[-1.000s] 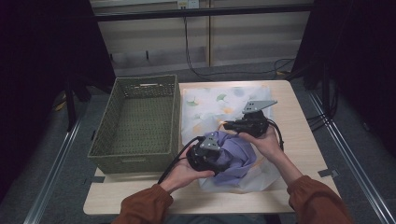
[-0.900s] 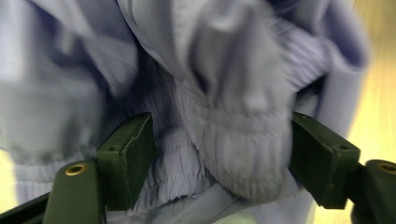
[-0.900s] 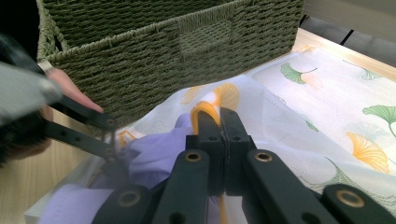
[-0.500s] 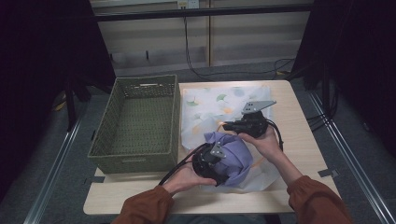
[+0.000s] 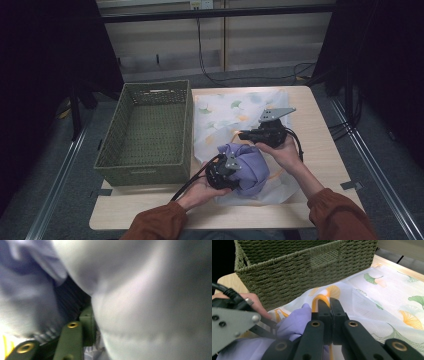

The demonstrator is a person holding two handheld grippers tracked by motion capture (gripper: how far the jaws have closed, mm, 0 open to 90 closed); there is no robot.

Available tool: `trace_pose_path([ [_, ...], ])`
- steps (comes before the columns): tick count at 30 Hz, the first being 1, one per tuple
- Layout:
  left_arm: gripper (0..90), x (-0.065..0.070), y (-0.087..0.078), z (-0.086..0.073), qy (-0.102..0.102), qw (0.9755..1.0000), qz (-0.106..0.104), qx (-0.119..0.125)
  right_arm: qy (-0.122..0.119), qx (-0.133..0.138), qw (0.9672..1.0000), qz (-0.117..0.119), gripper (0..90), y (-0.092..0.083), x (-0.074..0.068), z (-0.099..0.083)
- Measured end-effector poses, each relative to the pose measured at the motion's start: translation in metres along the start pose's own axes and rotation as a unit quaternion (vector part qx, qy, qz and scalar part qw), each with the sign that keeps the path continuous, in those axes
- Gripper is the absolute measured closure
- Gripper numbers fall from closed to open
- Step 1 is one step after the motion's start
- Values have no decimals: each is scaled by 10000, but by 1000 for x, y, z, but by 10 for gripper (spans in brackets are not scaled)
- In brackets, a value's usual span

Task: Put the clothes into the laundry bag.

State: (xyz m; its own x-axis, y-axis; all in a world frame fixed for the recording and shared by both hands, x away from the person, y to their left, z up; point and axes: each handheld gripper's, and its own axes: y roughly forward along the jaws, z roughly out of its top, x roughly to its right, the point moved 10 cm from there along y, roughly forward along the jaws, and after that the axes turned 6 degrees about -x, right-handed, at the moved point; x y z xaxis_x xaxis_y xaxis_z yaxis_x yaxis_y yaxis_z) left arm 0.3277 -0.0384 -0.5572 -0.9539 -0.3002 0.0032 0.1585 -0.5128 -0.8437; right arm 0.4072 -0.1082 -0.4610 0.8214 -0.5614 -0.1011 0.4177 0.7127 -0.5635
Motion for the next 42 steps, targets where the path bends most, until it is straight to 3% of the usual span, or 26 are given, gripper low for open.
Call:
trace_pose_path([
  [2, 692, -2, -2, 4, -38, 9997, 172, 153, 22, 6, 10000, 12, 896, 0, -1, 0],
  [4, 715, -2, -2, 3, 3, 9998, 198, 45, 19, 10, 10000, 10, 896, 0, -1, 1],
  [5, 720, -2, -3, 5, -103, 9996, 259, 54, 3, 7, 10000, 10, 896, 0, -1, 0],
  [6, 726, -2, -3, 7, -78, 9997, 170, 148, -4, 10, 10000, 17, 896, 0, -1, 0],
  [9, 734, -4, -8, 12, -146, 9991, 249, 305, 13, 3, 10000, 4, 896, 0, 0, 0],
  [10, 736, -6, -12, 10, -32, 9993, 324, 182, 21, 6, 10000, 8, 896, -1, 0, 0],
  [11, 737, -4, -13, 14, -139, 9990, 282, 330, 23, 12, 10000, 10, 896, -1, 0, 1],
  [12, 737, -3, -15, 14, -170, 9992, 228, 296, 17, 28, 10000, 7, 896, -1, 0, 1],
  [13, 737, -2, -16, 18, -144, 9986, 261, 443, 29, 34, 10000, 13, 897, -1, 0, 1],
  [15, 739, -4, -21, 19, 13, 9989, 307, 358, 29, 41, 10000, -5, 897, -2, 0, 2],
  [16, 739, -2, -21, 23, -171, 9980, 239, 558, 26, 46, 10000, -18, 896, -2, 1, 2],
  [26, 748, -23, -32, 40, -331, 9961, 384, 721, 66, 100, 9999, -1, 896, -5, 1, 4],
  [38, 748, -40, -25, 57, -581, 9933, 461, 892, 92, 173, 9998, -36, 897, -10, 4, 6],
  [42, 748, -40, -12, 51, -592, 9943, 468, 749, 84, 162, 9998, -49, 897, -11, 4, 6],
])
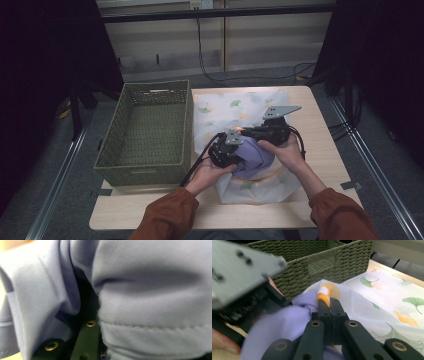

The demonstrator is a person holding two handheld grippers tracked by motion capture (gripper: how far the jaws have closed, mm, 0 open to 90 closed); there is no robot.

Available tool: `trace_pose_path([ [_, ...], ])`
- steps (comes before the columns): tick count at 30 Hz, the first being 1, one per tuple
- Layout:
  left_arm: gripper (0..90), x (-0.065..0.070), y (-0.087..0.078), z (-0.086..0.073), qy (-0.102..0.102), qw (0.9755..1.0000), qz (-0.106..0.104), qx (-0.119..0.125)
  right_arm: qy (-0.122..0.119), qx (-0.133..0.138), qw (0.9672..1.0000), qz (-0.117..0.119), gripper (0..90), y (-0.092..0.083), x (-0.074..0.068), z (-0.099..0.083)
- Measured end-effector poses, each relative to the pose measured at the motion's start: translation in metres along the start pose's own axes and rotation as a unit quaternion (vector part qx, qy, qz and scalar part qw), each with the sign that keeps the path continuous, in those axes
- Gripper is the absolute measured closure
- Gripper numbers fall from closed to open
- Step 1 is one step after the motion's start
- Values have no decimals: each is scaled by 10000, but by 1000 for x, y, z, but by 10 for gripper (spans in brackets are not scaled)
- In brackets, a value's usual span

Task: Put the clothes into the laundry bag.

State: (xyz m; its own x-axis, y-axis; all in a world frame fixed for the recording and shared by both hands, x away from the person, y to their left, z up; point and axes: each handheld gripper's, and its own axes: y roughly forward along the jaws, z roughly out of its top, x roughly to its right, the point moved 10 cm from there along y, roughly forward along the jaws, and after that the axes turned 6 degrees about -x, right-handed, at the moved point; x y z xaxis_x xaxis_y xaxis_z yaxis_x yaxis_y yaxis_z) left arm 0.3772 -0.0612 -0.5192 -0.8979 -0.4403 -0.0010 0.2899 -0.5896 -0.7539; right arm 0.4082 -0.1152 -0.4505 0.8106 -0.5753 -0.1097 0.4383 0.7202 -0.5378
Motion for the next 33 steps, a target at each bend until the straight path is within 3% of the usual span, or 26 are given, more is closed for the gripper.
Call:
trace_pose_path([
  [6, 740, 2, 20, -21, 56, 9993, 13, -360, -36, -12, 10000, -6, 897, 0, 0, 0],
  [9, 735, 3, 23, -23, 109, 9992, 52, -393, -17, 13, 10000, -29, 897, -2, 1, 1],
  [12, 728, 7, 25, -28, 356, 9975, 108, -599, -2, 43, 10000, -54, 897, -3, 2, 2],
  [15, 720, 10, 30, -30, 328, 9977, 183, -559, -32, 60, 10000, -29, 897, -4, 0, 3],
  [24, 690, 15, 30, -34, 446, 9975, 50, -543, -76, 355, 9993, -101, 897, -17, -1, 16],
  [27, 659, 15, 30, -33, 418, 9980, 22, -481, -59, 281, 9996, -82, 897, -14, -1, 13],
  [28, 640, 13, 27, -35, 460, 9970, -6, -619, -64, 235, 9997, -72, 897, -12, -1, 11],
  [32, 560, 13, 25, -31, 169, 9990, -147, -393, -87, 124, 9999, -28, 896, -6, -3, 8],
  [33, 540, 11, 24, -31, 201, 9991, -104, -371, -82, 114, 9999, -38, 897, -6, -3, 7],
])
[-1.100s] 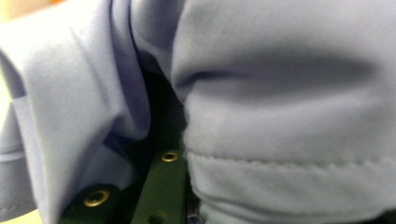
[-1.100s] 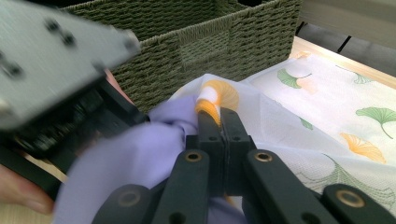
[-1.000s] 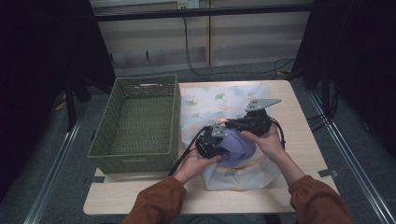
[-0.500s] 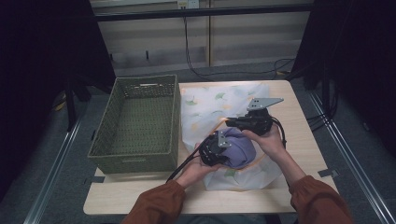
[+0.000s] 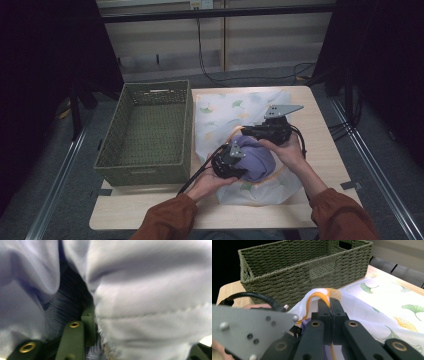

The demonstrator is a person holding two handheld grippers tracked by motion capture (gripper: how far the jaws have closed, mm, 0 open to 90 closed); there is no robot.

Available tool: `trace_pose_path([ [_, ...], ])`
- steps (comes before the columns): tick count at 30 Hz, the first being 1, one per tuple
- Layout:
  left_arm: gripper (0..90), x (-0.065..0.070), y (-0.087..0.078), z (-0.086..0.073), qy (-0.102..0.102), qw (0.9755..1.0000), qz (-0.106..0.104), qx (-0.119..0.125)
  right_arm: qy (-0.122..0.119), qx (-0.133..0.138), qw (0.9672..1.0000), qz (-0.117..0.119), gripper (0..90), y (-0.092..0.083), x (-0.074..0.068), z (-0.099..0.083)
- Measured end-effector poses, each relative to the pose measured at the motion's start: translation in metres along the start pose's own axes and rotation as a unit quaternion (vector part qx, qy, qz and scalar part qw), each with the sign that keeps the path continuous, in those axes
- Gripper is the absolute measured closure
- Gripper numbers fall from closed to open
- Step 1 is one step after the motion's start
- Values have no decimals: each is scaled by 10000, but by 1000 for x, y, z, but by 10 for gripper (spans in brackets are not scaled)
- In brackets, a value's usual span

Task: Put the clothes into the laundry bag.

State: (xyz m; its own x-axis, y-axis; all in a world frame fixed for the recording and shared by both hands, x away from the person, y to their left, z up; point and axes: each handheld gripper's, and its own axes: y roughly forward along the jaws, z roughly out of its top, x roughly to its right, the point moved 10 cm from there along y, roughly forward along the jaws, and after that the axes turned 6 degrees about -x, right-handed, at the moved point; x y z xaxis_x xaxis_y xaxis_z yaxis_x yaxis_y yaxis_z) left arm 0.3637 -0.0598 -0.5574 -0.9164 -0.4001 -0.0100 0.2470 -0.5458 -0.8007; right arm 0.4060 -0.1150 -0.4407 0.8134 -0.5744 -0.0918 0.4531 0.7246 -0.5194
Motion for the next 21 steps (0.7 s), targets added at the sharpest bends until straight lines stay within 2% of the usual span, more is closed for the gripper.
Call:
trace_pose_path([
  [1, 512, -2, -4, -3, 107, 9998, 8, -175, 0, 2, 10000, 3, 897, 0, 0, 0],
  [2, 479, -2, -5, -1, 38, 10000, -59, -45, 8, -4, 10000, -8, 897, 0, 1, 0],
  [3, 453, -3, -8, -2, 29, 9999, -43, -109, 18, -7, 10000, -15, 896, 0, 1, -1],
  [4, 409, -2, -10, 0, -61, 10000, -9, 27, 12, -4, 10000, -9, 896, 0, 2, -1],
  [6, 326, -1, -16, 1, -84, 9998, -110, 125, 25, -22, 10000, -9, 897, 0, 2, -2],
  [7, 306, 1, -19, 2, -175, 9996, -81, 197, 28, -49, 10000, -20, 897, 0, 3, -3],
  [8, 290, 2, -23, 4, -166, 9993, -135, 301, 30, -52, 10000, -19, 896, 0, 3, -3],
  [9, 274, 2, -28, 2, -53, 9996, -132, 231, 31, -59, 10000, -20, 897, 0, 3, -4],
  [11, 242, 4, -35, 5, -95, 9990, -171, 403, 28, -67, 10000, -14, 897, 1, 2, -4],
  [15, 230, 7, -49, 5, -40, 9986, -121, 519, 38, -87, 10000, 0, 897, 2, 2, -5],
  [19, 244, 10, -60, 9, -22, 9971, -214, 733, 18, -108, 9999, 10, 896, 2, 2, -6],
  [21, 252, 8, -64, 10, 52, 9972, -185, 728, 31, -132, 9999, 4, 897, 3, 2, -7],
])
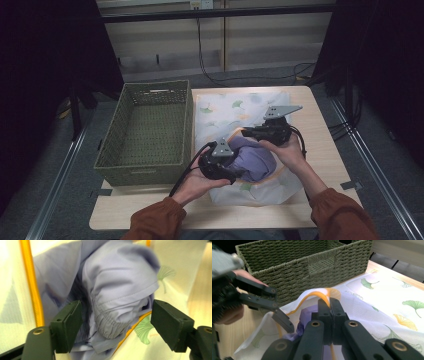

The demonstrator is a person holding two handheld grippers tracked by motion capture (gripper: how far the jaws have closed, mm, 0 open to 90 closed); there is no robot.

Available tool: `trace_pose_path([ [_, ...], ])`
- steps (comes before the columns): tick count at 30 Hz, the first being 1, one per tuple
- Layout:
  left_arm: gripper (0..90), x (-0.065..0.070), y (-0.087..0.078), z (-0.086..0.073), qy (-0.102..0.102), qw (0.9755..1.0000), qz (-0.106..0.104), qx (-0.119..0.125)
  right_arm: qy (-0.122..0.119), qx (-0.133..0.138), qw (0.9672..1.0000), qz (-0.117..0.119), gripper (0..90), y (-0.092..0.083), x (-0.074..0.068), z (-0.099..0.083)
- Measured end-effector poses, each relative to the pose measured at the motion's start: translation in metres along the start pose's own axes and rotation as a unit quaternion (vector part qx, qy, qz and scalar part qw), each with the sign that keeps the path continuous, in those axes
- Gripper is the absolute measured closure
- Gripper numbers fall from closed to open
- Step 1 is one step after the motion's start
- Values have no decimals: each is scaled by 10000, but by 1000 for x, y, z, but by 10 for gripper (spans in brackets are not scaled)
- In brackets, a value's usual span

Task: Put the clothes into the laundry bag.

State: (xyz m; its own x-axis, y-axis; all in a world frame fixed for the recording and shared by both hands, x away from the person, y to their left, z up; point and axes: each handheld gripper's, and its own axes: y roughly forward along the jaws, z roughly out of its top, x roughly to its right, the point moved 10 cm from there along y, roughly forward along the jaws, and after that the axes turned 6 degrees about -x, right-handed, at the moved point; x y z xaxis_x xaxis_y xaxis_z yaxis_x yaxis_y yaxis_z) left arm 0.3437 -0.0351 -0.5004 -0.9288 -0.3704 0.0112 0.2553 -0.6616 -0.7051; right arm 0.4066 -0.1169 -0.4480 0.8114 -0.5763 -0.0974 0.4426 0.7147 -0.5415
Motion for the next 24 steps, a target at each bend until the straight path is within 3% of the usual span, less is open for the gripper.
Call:
trace_pose_path([
  [3, 283, 1, -1, 2, -7, 10000, -57, 32, 23, -15, 10000, 25, 896, 1, 0, -1],
  [5, 373, 4, 1, 3, 17, 9998, -220, 34, -1, -27, 10000, 28, 896, 2, 0, -1],
  [10, 540, 0, 18, -1, 3, 9997, -114, -202, 11, -56, 10000, 44, 896, 2, 0, -3],
  [14, 734, -10, 21, 1, 60, 9995, -5, -315, 1, -70, 10000, 12, 896, 0, -4, -3],
  [16, 789, -13, 23, 4, -8, 9996, 64, -284, -9, -63, 10000, 9, 896, -2, -5, -2],
  [20, 810, -24, 24, 7, -152, 9993, 236, -241, 3, -96, 10000, -8, 896, -3, -5, -4],
  [24, 811, -28, 31, 2, -222, 9986, 324, -366, -13, -138, 9999, -45, 896, -7, -6, -8],
])
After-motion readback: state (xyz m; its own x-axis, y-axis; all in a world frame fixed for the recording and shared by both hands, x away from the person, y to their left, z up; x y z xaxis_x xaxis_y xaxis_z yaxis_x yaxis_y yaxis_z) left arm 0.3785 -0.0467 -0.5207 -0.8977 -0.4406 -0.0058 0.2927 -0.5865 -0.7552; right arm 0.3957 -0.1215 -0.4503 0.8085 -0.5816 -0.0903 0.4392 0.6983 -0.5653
